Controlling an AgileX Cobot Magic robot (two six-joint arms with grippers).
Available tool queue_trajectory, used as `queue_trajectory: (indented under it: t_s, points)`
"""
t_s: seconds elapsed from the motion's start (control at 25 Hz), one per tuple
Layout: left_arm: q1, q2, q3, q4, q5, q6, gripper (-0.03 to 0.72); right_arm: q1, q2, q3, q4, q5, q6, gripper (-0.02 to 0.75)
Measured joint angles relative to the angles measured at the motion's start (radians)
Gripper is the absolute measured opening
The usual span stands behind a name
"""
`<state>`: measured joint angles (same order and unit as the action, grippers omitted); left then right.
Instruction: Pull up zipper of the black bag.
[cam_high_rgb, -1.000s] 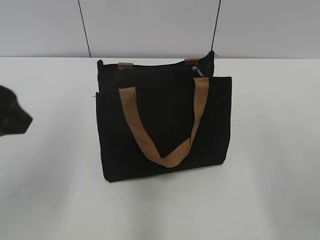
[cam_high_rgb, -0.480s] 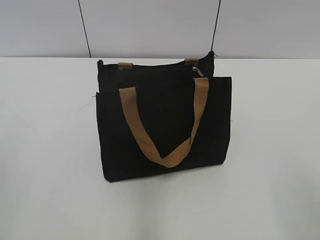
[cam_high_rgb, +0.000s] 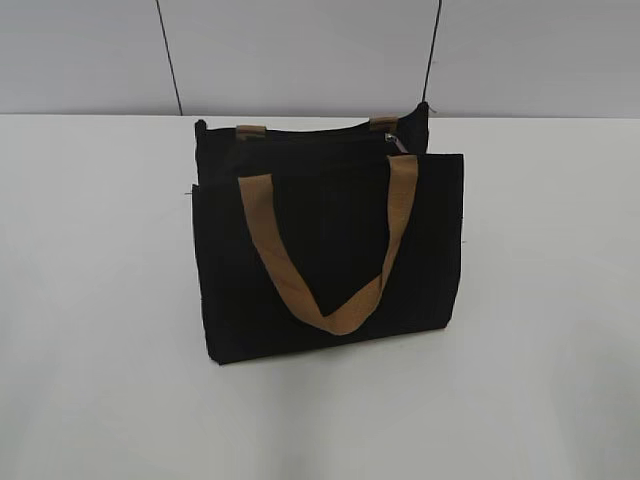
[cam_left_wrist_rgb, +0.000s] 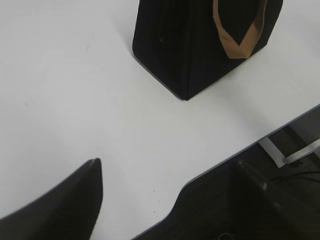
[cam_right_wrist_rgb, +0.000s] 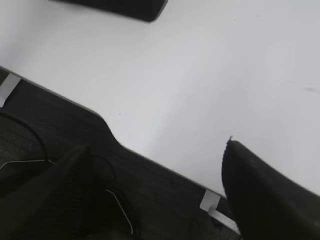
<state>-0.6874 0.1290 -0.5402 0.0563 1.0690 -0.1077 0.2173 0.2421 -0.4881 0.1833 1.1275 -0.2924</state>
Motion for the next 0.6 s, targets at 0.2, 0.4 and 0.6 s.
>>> queue_trajectory:
  t_s: [0.2,0.4,0.6]
  points:
    - [0.000,0.008,0.000,0.000,-0.001,0.003,0.570,0.000,0.000,0.017,-0.004,-0.023,-0.005,0.596]
    - [0.000,0.008,0.000,0.000,-0.001,0.003,0.567,0.000,0.001,0.017,0.009,-0.027,-0.005,0.596]
    - [0.022,0.008,0.000,0.000,-0.001,0.003,0.567,-0.008,0.002,0.018,0.034,-0.027,-0.007,0.596]
